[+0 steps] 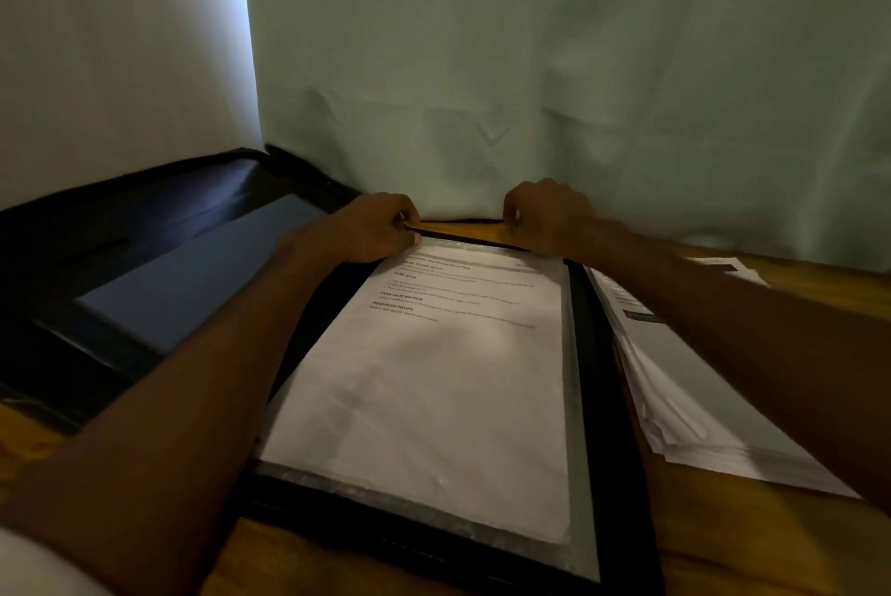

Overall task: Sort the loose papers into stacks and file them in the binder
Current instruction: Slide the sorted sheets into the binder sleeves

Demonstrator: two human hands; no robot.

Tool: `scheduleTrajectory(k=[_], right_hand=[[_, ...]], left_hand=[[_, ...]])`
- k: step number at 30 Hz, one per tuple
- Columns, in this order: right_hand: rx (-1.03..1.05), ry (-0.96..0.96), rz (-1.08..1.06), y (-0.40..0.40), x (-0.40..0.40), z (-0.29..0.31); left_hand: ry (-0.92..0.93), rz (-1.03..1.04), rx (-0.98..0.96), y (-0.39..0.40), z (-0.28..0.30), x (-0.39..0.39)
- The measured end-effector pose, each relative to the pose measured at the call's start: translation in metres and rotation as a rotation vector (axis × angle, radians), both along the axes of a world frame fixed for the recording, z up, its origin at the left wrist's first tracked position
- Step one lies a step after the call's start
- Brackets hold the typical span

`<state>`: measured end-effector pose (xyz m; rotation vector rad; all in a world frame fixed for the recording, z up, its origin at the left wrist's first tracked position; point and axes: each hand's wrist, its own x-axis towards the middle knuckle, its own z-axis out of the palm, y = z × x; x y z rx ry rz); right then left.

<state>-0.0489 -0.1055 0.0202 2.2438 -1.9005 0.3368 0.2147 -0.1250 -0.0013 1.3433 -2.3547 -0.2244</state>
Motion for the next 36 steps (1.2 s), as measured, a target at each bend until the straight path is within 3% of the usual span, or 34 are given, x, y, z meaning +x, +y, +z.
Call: scheduleTrajectory(k=[3,6,9,11,13,19,22,24,27,36], right_hand=[[-0.168,-0.248,0.188,0.029,0.023,-0.007],[-0.041,-0.199,0.329,0.060,0.045,-0.021],[0.203,-0.068,0.241,0.080,0.044,-0.038],[0.317,-0.045,0.144,0.084,0.036,-0.043],[0.339,-0.033,0.069,0.086,0.022,-0.044],[0.288,0.040,-0.145,0.092,0.003,-0.042],[0.124,-0.020,-0.053,0.099,0.024,-0.040],[0.156,-0.149,0.021,0.103,0.036,-0.045],[0.241,-0.156,0.013,0.108,0.040,-0.059],[0.167,-0.169,0.027,0.109,0.038,-0.063]], left_hand=[[0.104,-0.072,-0.134,0.007,0.001,-0.005],[0.188,-0.139,-0.040,0.014,-0.002,-0.011],[-0.109,-0.181,0.126,0.019,-0.015,-0.021],[-0.344,-0.078,0.150,0.019,-0.021,-0.025],[-0.397,-0.016,0.165,0.021,-0.021,-0.027],[-0.332,-0.002,0.150,0.023,-0.023,-0.026],[-0.170,-0.043,0.108,0.035,-0.020,-0.040],[-0.219,-0.081,0.128,0.040,-0.022,-0.051],[-0.328,-0.074,0.164,0.037,-0.024,-0.054],[-0.250,-0.053,0.061,0.046,-0.031,-0.050]])
